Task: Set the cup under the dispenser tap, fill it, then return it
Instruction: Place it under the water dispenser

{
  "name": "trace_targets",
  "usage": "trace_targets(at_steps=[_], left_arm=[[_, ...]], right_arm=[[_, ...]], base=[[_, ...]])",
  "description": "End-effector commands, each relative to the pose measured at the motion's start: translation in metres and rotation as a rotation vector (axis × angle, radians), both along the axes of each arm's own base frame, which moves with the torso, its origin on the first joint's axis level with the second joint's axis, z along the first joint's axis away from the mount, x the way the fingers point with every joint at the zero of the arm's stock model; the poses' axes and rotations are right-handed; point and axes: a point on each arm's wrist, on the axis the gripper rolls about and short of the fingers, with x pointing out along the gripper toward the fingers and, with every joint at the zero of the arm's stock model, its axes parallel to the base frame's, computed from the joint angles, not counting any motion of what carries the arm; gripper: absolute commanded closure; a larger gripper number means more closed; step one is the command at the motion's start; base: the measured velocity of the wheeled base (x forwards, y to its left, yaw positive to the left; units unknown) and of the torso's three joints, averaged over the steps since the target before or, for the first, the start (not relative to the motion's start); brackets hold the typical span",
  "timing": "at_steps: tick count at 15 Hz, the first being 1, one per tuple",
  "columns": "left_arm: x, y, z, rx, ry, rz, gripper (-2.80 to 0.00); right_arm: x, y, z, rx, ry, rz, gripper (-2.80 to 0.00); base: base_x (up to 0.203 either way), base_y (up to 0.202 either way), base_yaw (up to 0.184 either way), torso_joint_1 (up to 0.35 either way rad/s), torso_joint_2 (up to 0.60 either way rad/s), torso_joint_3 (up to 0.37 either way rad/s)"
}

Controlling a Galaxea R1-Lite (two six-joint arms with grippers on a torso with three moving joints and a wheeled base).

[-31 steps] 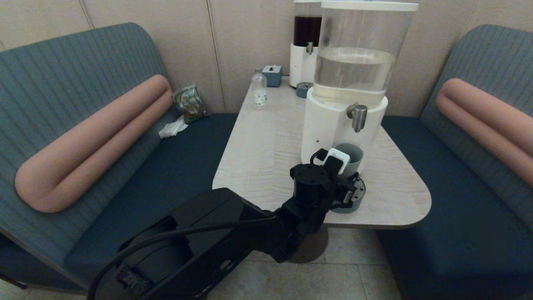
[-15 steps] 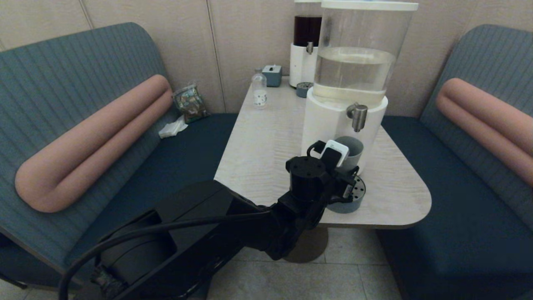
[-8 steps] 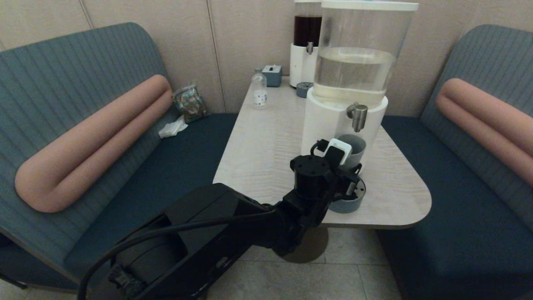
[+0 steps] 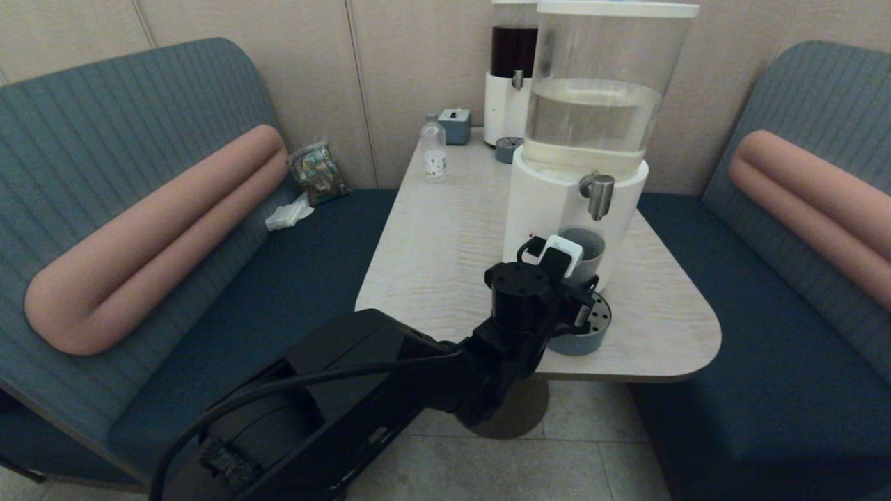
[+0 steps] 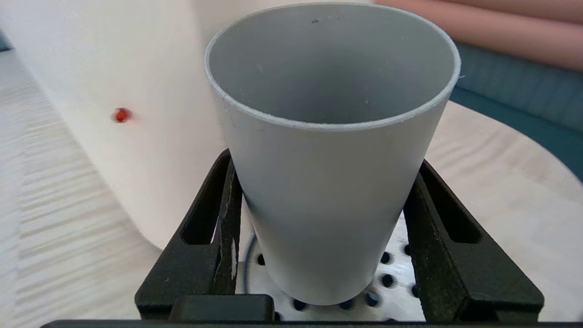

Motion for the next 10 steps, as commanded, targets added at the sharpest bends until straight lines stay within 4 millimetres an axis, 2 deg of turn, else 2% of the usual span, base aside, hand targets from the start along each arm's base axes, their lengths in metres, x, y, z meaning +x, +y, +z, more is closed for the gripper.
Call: trace_targets(at_steps=[1,6,10], left_arm=[[0.002,0.000,-0.005,0.005,0.002,0.005,-2.80],[0.003,0.001,-0.005,0.000,0.000,0.000,-2.80],[-0.003,0.007,0.013,-0.016,-0.013,0.001,-2.80]], right_arm=[[0.000,0.000,0.000,-0.001,-0.004,0.001,0.00],[0.000,0.000,0.000,-0.001,-0.004,0.001,0.00],[0.000,0.000,0.000,-0.001,-0.004,0.001,0.00]], base=[[0.000,0.000,0.000,0.000,0.00,0.000],[0.000,0.000,0.000,0.000,0.00,0.000],[0.000,0.000,0.000,0.000,0.00,0.000]])
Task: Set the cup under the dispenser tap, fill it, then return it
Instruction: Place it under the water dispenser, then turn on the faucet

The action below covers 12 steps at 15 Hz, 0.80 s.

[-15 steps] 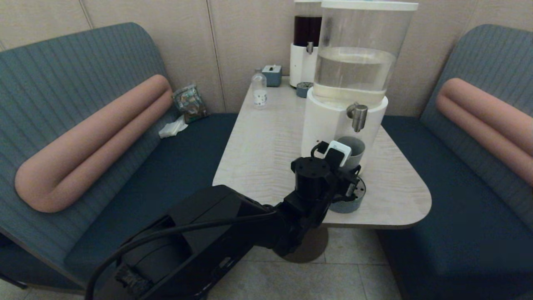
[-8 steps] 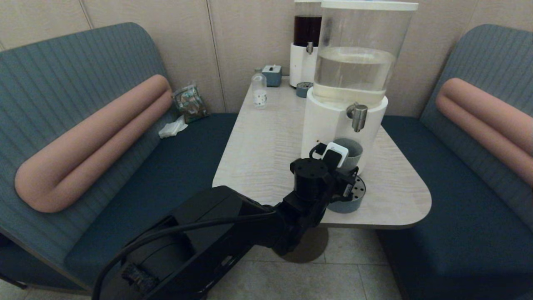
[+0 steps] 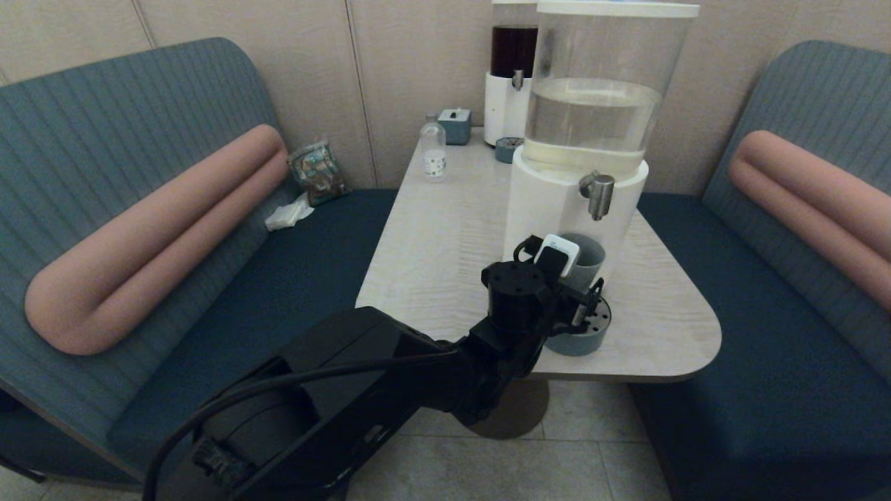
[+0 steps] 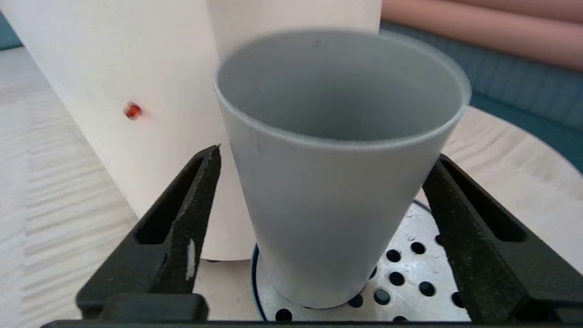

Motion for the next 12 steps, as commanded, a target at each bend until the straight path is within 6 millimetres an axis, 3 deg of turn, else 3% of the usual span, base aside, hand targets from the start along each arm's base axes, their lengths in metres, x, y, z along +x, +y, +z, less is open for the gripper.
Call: trace_targets(at_steps=[1,4,7,9,12], left_arm=[[-0.005,0.005,0.017,-0.018,-0.019,0.002,-2.80],[-0.018,0.014,0.031,-0.014,-0.021,-0.002,-2.80],[-0.051,0.027,0.056,-0.032,-0.043,-0.032,-2.80],[-0.076,0.042,0.085,-0.061,-0.073,-0.050,-2.80],[-0.115,0.085,0.131,-0.104,-0.120,-0.053,-2.80]], right_arm=[[0.000,0.000,0.000,0.000,-0.003,0.001,0.00],[0.000,0.000,0.000,0.000,-0.003,0.001,0.00],[0.000,0.000,0.000,0.000,-0.003,0.001,0.00],[0.000,0.000,0.000,0.000,-0.003,0.001,0.00],[0.000,0.000,0.000,0.000,-0.003,0.001,0.00]], base=[[0.000,0.000,0.000,0.000,0.00,0.000],[0.000,0.000,0.000,0.000,0.00,0.000],[0.000,0.000,0.000,0.000,0.00,0.000],[0.000,0.000,0.000,0.000,0.00,0.000],[0.000,0.000,0.000,0.000,0.00,0.000]])
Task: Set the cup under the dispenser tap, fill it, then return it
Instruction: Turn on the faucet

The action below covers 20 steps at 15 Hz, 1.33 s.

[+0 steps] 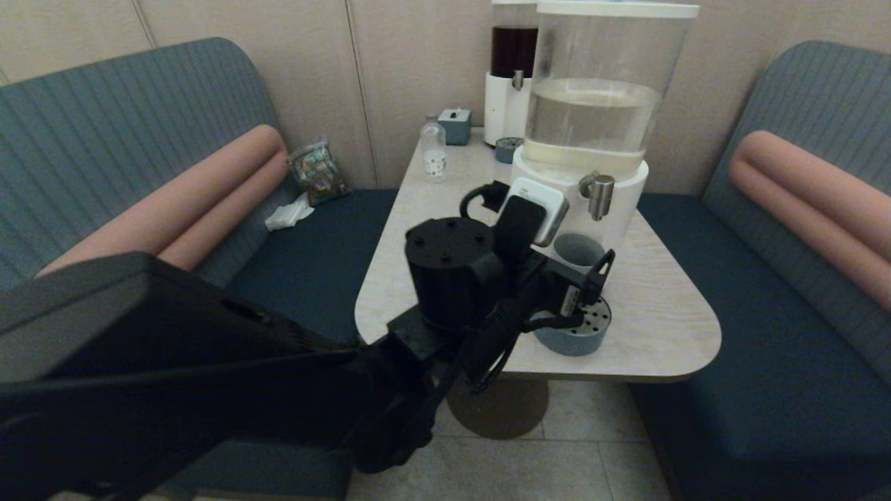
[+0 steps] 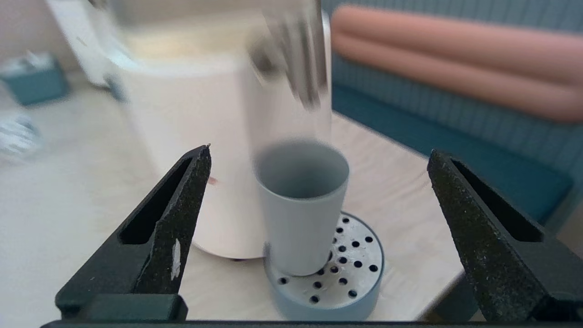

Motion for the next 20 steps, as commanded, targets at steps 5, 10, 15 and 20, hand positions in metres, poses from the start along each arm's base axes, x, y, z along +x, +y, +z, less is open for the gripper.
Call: trace_targets(at_steps=[5,10,15,20], left_arm=[[-0.070,0.132,0.093,-0.112,-0.166,0.134,0.00],[-0.090,0.267,0.100,-0.012,-0.177,0.648,0.00],[-0.196,0.308,0.079,-0.009,-0.242,0.838,0.00],[-0.275,0.309,0.021,0.061,-0.137,0.812,0.00]], right_arm=[[0.000,0.000,0.000,0.000,-0.004,0.001,0.00],[0.000,0.000,0.000,0.000,-0.004,0.001,0.00],[0.000,0.000,0.000,0.000,-0.004,0.001,0.00],[0.000,0.000,0.000,0.000,-0.004,0.001,0.00]], base=[[0.000,0.000,0.000,0.000,0.00,0.000],[0.000,0.000,0.000,0.000,0.00,0.000],[0.000,0.000,0.000,0.000,0.00,0.000],[0.000,0.000,0.000,0.000,0.00,0.000]])
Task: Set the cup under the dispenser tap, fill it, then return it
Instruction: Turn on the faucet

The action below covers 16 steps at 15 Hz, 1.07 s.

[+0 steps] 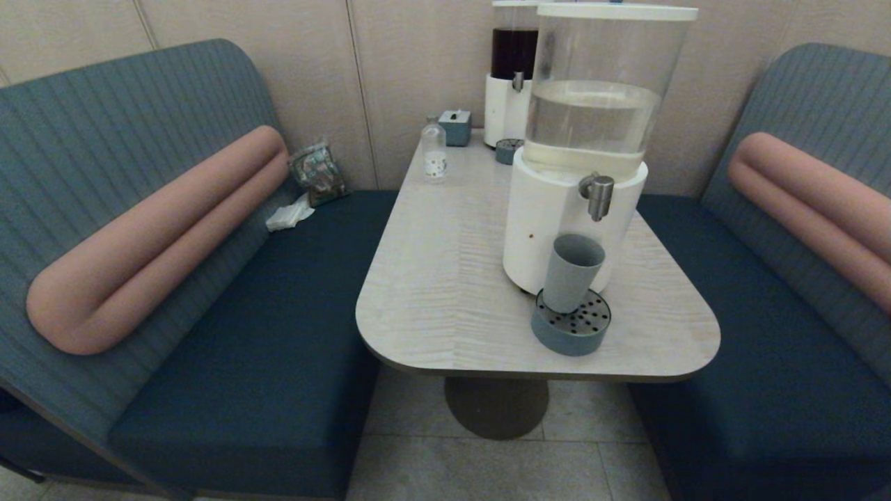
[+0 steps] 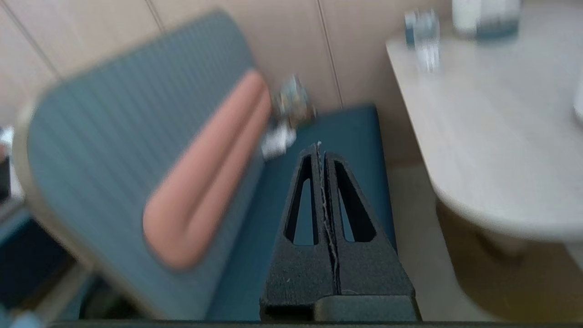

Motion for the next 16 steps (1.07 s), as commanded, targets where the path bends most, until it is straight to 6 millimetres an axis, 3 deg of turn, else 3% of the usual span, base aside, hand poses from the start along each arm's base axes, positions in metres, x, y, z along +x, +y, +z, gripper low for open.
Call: trace_targets(at_steps=[1,5,12,16], left_arm=[[-0.035,0.000,-0.023,0.001,-0.047,0.009,0.00],[-0.044,0.000,-0.073,-0.025,0.050,0.012,0.00],[-0.047,-0.001,-0.121,-0.132,0.134,-0.056,0.00],[-0.037,-0.002,-0.150,-0.169,0.239,-0.101,0.00]], right_arm=[[0.000,0.000,0.000,0.000,-0.004,0.001,0.00],[0.000,0.000,0.000,0.000,-0.004,0.001,0.00],[0.000,0.000,0.000,0.000,-0.004,0.001,0.00],[0.000,0.000,0.000,0.000,-0.004,0.001,0.00]], base=[[0.000,0.000,0.000,0.000,0.00,0.000],[0.000,0.000,0.000,0.000,0.00,0.000],[0.000,0.000,0.000,0.000,0.00,0.000],[0.000,0.000,0.000,0.000,0.00,0.000]])
